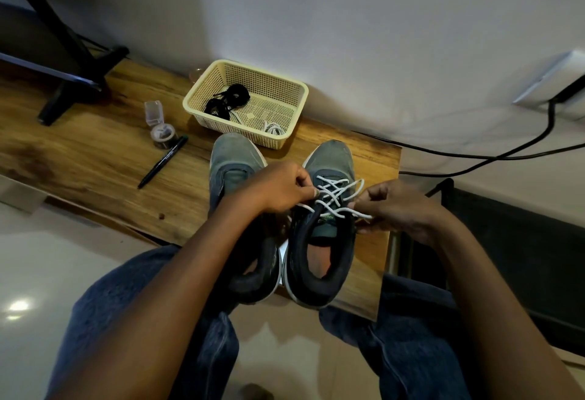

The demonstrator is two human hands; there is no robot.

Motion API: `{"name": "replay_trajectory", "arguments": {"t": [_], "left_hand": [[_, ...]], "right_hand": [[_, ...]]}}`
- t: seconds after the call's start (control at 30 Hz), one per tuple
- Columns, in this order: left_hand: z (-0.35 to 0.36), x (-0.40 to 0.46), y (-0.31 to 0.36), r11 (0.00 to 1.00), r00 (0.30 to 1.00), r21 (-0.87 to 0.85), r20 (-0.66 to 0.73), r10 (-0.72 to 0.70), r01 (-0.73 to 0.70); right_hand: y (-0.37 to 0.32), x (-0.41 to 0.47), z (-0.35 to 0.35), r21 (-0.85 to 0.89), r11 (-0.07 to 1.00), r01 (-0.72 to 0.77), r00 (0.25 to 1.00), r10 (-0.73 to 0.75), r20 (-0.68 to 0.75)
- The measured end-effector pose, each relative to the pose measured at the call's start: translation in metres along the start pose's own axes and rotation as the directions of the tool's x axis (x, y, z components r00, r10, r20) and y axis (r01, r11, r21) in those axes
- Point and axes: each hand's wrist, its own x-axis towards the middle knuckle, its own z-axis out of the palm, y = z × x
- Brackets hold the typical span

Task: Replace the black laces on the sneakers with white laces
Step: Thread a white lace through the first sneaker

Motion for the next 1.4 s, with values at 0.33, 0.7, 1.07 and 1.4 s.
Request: {"name": "replay_trajectory", "arguments": {"t": [0.33,0.7,1.07,1.4], "left_hand": [[0.009,-0.002,0.012,0.992,0.990,0.003,-0.069,-0.126,0.126],[0.005,0.001,0.010,0.969,0.974,-0.101,0.070,-0.217,0.224],[0.006,0.000,0.013,0.976,0.964,-0.071,0.187,-0.192,0.208],[-0.008,-0.005,0.010,0.950,0.962,-0.195,0.175,-0.209,0.242]], "right_hand": [[-0.003,-0.004,0.001,0.088,0.996,-0.020,1.000,0.019,0.004],[-0.009,-0.006,0.004,0.114,0.993,-0.040,0.999,0.042,-0.009],[-0.009,-0.006,0.004,0.093,0.994,-0.056,0.998,0.058,-0.018],[-0.007,-0.004,0.003,0.090,0.994,-0.055,0.998,0.054,0.014]]}}
